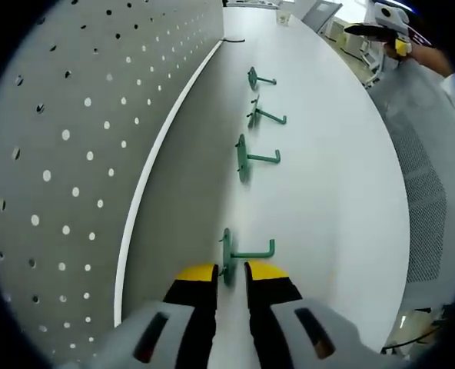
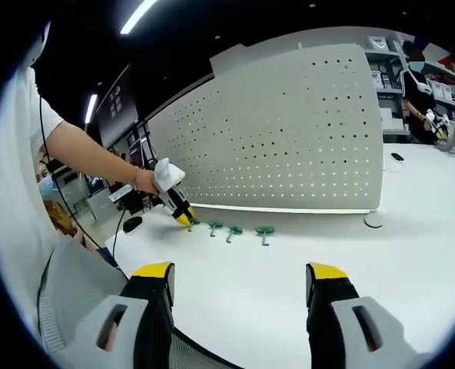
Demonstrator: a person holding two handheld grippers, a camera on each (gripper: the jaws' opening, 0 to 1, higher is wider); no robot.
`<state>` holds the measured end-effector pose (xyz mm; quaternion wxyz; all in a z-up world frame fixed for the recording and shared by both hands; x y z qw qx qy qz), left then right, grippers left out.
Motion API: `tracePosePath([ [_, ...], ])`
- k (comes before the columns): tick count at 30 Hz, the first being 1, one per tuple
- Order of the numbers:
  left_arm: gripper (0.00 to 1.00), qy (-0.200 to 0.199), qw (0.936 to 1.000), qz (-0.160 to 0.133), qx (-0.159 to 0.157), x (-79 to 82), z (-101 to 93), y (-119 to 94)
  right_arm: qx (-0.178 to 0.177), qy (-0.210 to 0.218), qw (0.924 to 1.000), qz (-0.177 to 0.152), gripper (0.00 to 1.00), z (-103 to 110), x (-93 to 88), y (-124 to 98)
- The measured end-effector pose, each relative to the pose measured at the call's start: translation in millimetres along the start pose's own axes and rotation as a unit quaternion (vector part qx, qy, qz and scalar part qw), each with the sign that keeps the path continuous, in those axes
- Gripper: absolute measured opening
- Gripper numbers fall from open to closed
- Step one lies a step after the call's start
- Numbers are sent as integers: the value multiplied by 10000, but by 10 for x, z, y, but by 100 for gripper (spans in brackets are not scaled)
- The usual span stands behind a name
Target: Insert the hook assembly into the mounting plate slot until the hook locks in place.
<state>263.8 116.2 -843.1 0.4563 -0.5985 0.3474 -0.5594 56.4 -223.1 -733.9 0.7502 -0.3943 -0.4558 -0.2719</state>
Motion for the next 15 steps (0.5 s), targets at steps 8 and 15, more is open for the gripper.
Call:
tracePosePath([
  [8, 6, 39, 9999, 75, 122, -40, 7, -15, -7, 17, 10000, 0, 67, 1, -15, -3],
  [15, 4, 82, 9998, 89, 168, -43, 25, -12, 1, 9, 10000, 2, 67, 2, -17, -2],
])
Point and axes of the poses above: the point that each gripper's makers call its tool centre point, and the gripper's own axes: y roughly forward along the fingers, z roughly to its left, x roughly out of its top, the point moved 4 cm from there along -y, roughly backward along the fingers, and after that the axes turned 2 degrees about y, right-handed, at the moved point
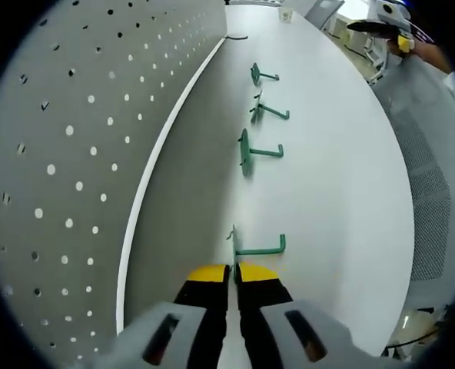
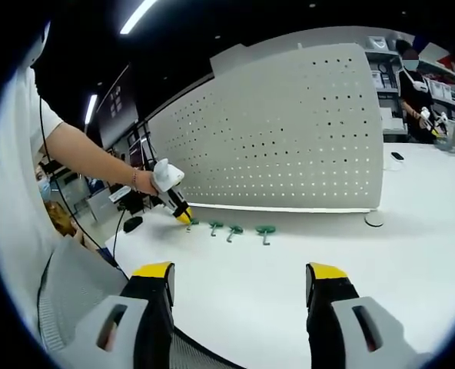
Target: Insert the hook assembly into the mounting plate slot until the hook locks in place.
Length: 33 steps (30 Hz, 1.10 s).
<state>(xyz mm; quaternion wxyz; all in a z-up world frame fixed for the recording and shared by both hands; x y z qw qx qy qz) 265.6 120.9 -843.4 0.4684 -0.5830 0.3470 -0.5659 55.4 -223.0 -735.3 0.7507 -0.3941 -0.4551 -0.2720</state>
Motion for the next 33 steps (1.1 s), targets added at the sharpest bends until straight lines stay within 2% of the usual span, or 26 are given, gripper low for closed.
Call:
tracePosePath([
  [3, 3, 211, 9998, 29, 34, 7, -7, 7, -3, 11, 10000, -11, 67, -11, 4, -6],
  [11, 3, 191, 9998, -20, 60, 6, -20, 1, -10, 12, 10000, -15, 67, -18, 6, -5],
  [14, 2, 255, 9994, 4, 235, -1, 8, -9, -4, 6, 10000, -14, 67, -12, 11, 0],
  [18, 2, -20, 9978, -517, 425, 95, 43, -71, -3, 10, 10000, -36, 67, -9, 24, 9],
  [20, 2, -90, 9964, -643, 550, 117, 63, -130, 9, 20, 10000, -52, 67, -3, 33, 15],
  [23, 2, -554, 9879, -1272, 699, 282, 80, -258, 12, 334, 9991, -260, 67, -16, 78, 26],
  [25, 2, -601, 9831, -1481, 890, 339, 109, -342, -20, 388, 9988, -304, 67, -45, 88, 22],
  [28, 2, -797, 9748, -1837, 988, 407, 104, -432, -11, 372, 9989, -301, 67, -36, 91, 27],
  [33, 2, -921, 9650, -2149, 1188, 453, 104, -577, 27, 348, 9989, -298, 67, -22, 93, 38],
])
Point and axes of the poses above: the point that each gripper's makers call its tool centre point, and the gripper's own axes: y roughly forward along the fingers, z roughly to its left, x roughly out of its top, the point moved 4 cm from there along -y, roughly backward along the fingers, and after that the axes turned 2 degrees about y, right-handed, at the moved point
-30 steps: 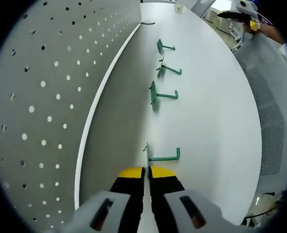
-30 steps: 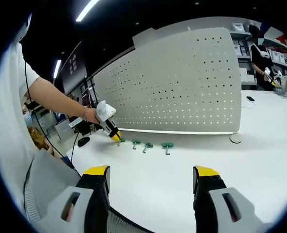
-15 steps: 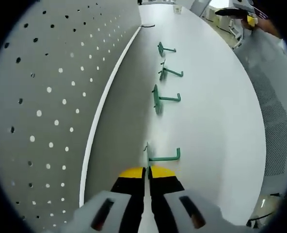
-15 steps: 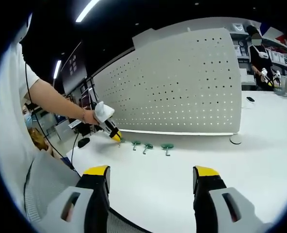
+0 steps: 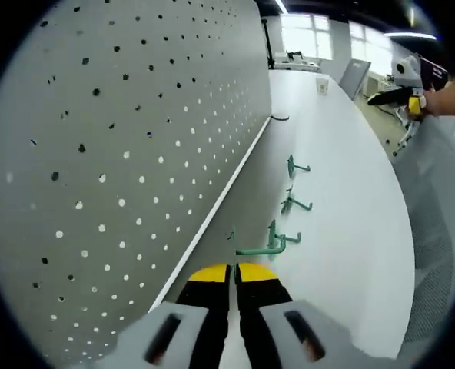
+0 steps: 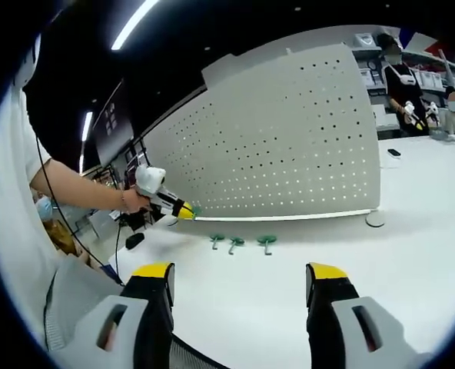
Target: Insert the hook assembly into the mounting plate slot until the hook locks in place.
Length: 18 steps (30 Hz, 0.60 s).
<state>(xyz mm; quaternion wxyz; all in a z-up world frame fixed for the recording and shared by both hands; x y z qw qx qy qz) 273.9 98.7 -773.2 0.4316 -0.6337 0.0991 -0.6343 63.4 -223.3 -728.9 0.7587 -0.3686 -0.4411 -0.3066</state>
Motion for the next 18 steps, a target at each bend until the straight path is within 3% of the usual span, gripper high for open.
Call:
tracePosePath([
  [18, 2, -386, 9940, -899, 498, 238, -117, -396, 245, -79, 9996, -133, 67, 159, 86, 145],
])
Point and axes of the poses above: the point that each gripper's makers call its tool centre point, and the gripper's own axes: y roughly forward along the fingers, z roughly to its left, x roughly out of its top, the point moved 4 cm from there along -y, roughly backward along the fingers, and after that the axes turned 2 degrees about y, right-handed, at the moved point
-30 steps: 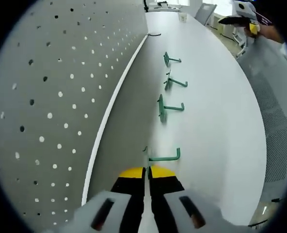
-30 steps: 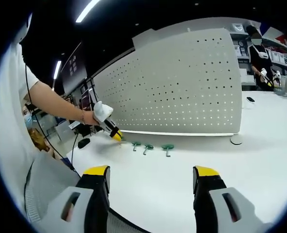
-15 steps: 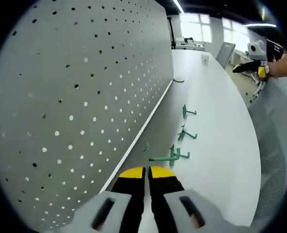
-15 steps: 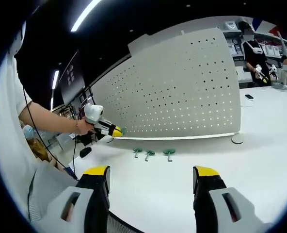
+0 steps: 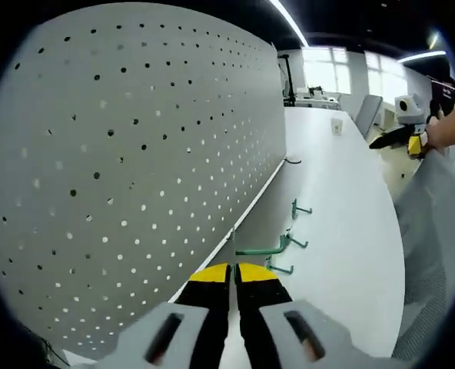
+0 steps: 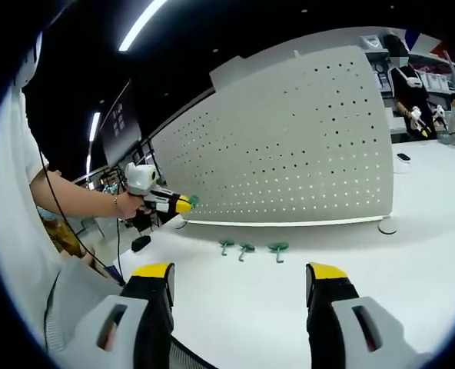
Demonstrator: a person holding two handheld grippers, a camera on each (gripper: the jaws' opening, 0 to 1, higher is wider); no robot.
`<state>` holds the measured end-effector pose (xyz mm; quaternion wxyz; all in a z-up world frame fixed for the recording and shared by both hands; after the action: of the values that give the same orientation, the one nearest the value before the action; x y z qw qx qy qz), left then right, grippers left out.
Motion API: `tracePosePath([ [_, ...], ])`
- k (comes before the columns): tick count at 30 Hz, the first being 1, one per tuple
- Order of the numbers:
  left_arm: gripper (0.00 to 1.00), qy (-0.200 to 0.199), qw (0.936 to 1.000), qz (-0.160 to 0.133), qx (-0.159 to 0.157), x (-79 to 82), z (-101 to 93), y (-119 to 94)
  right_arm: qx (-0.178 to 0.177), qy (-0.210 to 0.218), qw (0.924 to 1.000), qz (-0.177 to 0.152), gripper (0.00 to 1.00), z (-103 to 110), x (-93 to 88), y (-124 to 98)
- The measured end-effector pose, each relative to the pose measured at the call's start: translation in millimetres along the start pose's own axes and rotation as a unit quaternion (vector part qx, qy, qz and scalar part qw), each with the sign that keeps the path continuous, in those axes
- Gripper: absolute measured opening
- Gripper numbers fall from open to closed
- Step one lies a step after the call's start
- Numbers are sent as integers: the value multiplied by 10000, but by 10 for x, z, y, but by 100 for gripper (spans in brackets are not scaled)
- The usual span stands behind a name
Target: Insert the hook assembly into the mounting plate slot until the hook locks in place.
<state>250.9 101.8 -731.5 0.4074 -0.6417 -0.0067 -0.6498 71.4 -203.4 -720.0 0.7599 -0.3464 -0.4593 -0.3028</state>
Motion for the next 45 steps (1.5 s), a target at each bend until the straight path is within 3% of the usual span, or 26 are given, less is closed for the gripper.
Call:
tracePosePath([
  [10, 2, -317, 9980, -494, 252, 138, -138, -133, 149, -83, 9998, -123, 67, 68, 146, 80],
  [17, 2, -666, 9906, -1087, 490, 341, -199, -276, 228, -159, 9996, -109, 67, 91, 168, 121],
  [21, 2, -741, 9871, -1279, 608, 423, -216, -355, 287, -191, 9993, -131, 67, 126, 206, 133],
  [24, 2, -998, 9804, -1558, 684, 483, -232, -423, 321, -223, 9991, -184, 67, 156, 264, 135],
  [28, 2, -1012, 9780, -1680, 711, 523, -304, -480, 352, -243, 9988, -232, 67, 173, 301, 142],
  [32, 2, -1411, 9625, -2213, 684, 657, -367, -603, 371, -256, 9987, -229, 67, 177, 304, 148],
  [38, 2, -1370, 9562, -2486, 717, 762, -537, -725, 383, -251, 9987, -215, 67, 183, 293, 150],
  [43, 2, -1407, 9424, -2933, 782, 873, -636, -835, 397, -258, 9987, -200, 67, 191, 291, 153],
  [45, 2, -1510, 9417, -2904, 779, 866, -655, -827, 402, -264, 9987, -196, 67, 195, 290, 155],
])
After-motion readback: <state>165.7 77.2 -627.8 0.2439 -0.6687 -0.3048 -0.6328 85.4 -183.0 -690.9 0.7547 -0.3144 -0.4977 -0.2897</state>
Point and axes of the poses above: the point that each gripper's makers call its tool centre point, and the gripper's own axes: y roughly forward along the fingers, z roughly to its left, x roughly out of its top, the point moved 4 cm from there along -y, roughly backward along the fingers, and after that the axes turned 2 degrees about y, right-handed, at the moved point
